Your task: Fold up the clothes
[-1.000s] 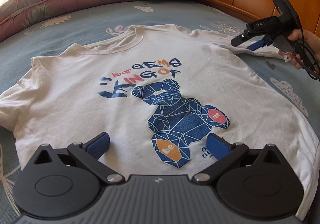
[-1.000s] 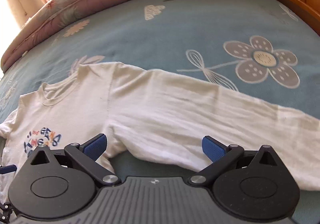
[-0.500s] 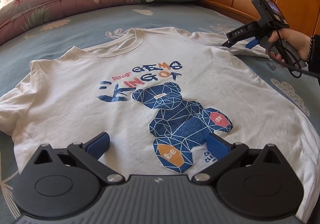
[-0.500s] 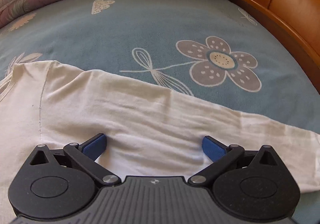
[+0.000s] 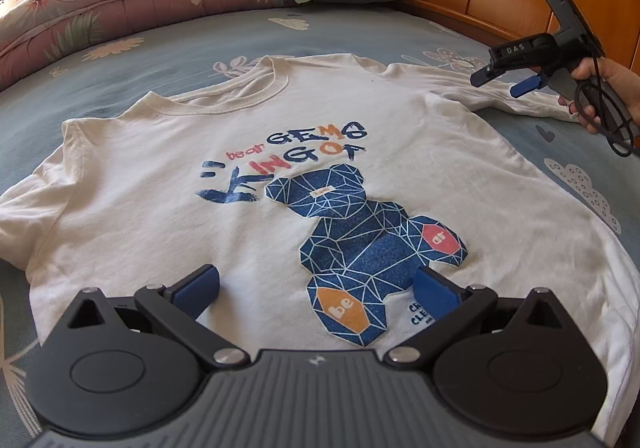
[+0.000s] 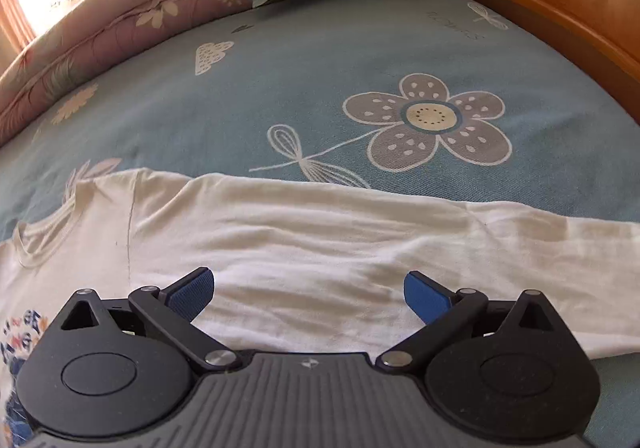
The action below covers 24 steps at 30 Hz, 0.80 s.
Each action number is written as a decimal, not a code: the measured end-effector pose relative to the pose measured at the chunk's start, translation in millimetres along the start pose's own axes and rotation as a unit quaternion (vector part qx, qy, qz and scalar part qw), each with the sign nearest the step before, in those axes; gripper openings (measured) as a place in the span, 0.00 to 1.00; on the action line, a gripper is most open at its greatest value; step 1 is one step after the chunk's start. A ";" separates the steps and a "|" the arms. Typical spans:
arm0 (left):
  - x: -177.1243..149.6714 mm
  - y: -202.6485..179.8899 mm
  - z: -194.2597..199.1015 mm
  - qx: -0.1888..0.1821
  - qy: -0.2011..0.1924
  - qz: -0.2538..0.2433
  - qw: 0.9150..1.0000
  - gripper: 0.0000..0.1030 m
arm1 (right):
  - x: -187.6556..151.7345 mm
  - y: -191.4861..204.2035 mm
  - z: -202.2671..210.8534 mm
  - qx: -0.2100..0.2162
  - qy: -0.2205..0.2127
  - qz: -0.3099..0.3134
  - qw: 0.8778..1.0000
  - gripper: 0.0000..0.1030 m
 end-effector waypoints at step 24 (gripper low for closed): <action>-0.3 2.2 0.4 -0.003 -0.001 -0.004 1.000 0.99 | -14.9 -97.3 -21.1 -0.153 -0.017 -0.060 0.986 1.00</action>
Point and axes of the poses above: each gripper's, at about its wrist camera, not at the fingertips, and z roughly against the way its jaws point, y to its left, x to its top, the point moved 1 cm from there along -z, roughly the way its jaws point, and after that the axes turned 12 degrees about z, right-handed, at the moved point
